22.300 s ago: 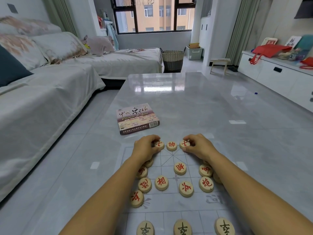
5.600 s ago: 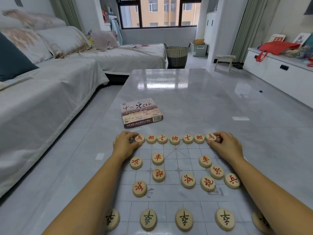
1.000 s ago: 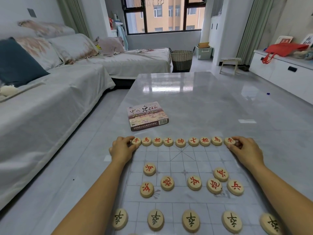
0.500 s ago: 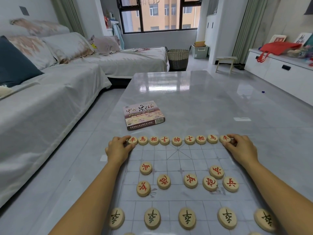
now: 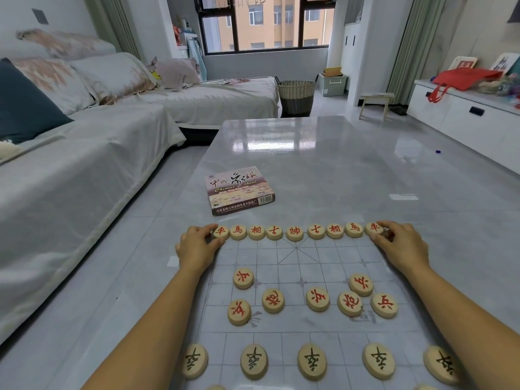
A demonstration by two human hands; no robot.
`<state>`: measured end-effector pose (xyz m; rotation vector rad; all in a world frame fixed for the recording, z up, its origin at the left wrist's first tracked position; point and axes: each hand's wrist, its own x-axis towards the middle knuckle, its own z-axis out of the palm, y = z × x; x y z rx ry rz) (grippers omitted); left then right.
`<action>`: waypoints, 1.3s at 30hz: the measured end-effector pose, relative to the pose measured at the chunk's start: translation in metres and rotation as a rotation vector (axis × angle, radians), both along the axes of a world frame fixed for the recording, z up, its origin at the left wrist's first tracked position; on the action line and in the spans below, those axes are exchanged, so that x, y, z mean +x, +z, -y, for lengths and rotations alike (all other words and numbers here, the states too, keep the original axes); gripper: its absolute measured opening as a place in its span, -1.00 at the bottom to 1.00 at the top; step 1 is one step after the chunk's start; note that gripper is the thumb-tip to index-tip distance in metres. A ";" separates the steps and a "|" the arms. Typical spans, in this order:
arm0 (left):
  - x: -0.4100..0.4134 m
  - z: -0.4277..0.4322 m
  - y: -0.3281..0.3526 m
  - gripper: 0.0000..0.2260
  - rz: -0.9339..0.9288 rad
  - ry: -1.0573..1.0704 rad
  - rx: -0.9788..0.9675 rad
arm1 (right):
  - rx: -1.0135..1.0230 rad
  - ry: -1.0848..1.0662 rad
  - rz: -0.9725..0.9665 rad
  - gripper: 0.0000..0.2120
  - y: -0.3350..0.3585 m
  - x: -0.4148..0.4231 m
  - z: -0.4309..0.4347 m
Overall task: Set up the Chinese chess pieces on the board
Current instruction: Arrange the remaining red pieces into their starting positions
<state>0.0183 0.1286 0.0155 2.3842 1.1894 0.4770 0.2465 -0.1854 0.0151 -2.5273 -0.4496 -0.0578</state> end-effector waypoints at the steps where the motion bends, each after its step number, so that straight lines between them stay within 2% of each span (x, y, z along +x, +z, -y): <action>1: 0.000 0.000 0.000 -0.61 0.000 -0.001 0.001 | 0.003 0.000 0.001 -0.61 0.000 0.000 0.000; 7: -0.002 0.002 0.003 -0.55 0.007 0.005 -0.030 | 0.017 -0.002 -0.010 -0.57 0.000 0.000 0.000; 12: -0.010 0.009 0.013 -0.49 0.193 0.018 -0.186 | 0.176 0.004 -0.077 -0.45 0.003 -0.001 0.003; 14: -0.019 0.013 0.017 -0.57 0.221 -0.021 -0.195 | 0.301 -0.008 -0.129 -0.48 0.003 -0.002 0.005; 16: -0.030 0.022 0.020 -0.68 0.171 -0.114 -0.180 | 0.417 0.008 -0.190 -0.54 0.006 -0.004 0.008; 19: -0.050 0.041 0.023 -0.74 0.088 -0.296 -0.255 | 0.476 0.100 -0.234 -0.73 0.016 -0.011 0.013; 23: -0.065 0.059 0.026 -0.68 -0.015 -0.445 -0.237 | 0.319 0.227 -0.286 -0.79 0.023 -0.033 0.024; 28: -0.070 0.072 0.024 -0.64 0.008 -0.391 -0.259 | 0.095 0.428 -0.392 -0.73 0.026 -0.070 0.030; 39: -0.085 0.089 0.021 -0.76 0.012 -0.401 -0.212 | -0.051 0.502 -0.332 -0.50 0.034 -0.118 0.035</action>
